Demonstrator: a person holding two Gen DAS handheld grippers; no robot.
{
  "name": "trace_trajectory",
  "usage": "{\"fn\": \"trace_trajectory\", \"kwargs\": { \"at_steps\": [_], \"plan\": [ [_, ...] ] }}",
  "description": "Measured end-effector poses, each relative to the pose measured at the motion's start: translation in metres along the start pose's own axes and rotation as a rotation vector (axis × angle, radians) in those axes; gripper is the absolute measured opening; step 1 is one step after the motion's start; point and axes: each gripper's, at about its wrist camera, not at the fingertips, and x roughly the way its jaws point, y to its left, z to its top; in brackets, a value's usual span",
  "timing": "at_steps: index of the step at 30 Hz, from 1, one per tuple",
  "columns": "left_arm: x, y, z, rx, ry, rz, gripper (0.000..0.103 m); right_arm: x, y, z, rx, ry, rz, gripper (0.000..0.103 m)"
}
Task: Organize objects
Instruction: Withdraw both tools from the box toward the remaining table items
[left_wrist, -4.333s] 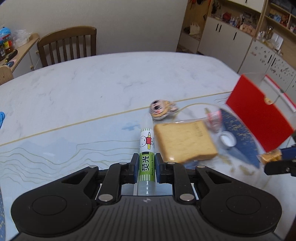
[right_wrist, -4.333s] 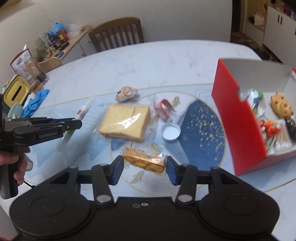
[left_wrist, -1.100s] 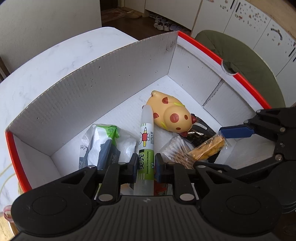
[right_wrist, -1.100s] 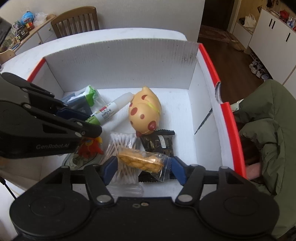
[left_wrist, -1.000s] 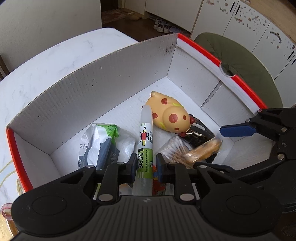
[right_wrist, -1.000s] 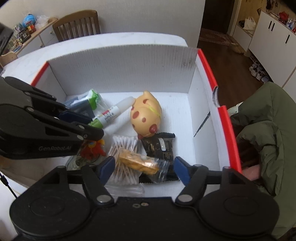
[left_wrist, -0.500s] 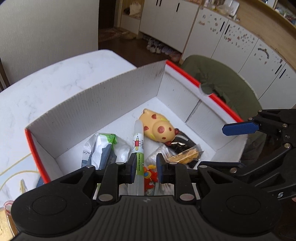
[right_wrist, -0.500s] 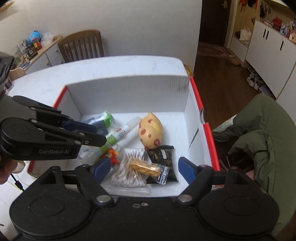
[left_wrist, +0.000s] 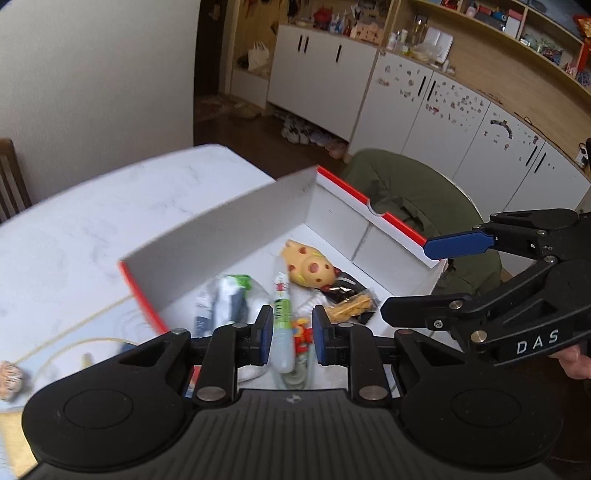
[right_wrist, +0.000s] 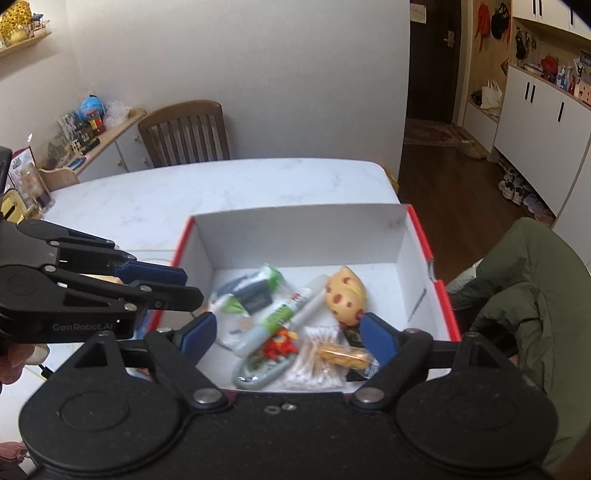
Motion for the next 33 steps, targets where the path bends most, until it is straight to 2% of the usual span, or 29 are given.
{"fn": "trace_trajectory", "kwargs": {
  "at_steps": [10, 11, 13, 15, 16, 22, 26, 33],
  "plan": [
    [-0.053, 0.040, -0.024, -0.022, -0.044, 0.007, 0.021, -0.004, 0.054, -0.003, 0.012, -0.017, 0.039, 0.091],
    [-0.057, 0.045, -0.027, -0.026, -0.046, 0.008, 0.023, -0.003, 0.060, -0.003, 0.011, -0.016, 0.041, 0.091],
    [-0.065, 0.055, -0.034, -0.033, -0.050, 0.018, 0.034, -0.001, 0.074, -0.004, 0.007, -0.014, 0.047, 0.091],
    [-0.074, 0.066, -0.041, -0.048, -0.068, 0.019, 0.065, 0.001, 0.088, -0.006, 0.001, -0.011, 0.058, 0.092],
    [-0.079, 0.072, -0.045, -0.053, -0.078, 0.021, 0.068, 0.003, 0.095, -0.006, -0.005, -0.007, 0.060, 0.092],
    [-0.097, 0.107, -0.065, -0.078, -0.079, 0.038, 0.070, 0.013, 0.138, -0.009, -0.044, 0.008, 0.065, 0.094],
    [-0.106, 0.134, -0.079, -0.090, -0.078, 0.055, 0.079, 0.023, 0.163, -0.010, -0.076, 0.021, 0.066, 0.096],
    [-0.113, 0.177, -0.103, -0.092, -0.064, 0.093, 0.084, 0.047, 0.196, -0.012, -0.102, 0.062, 0.045, 0.096]
  ]
}}
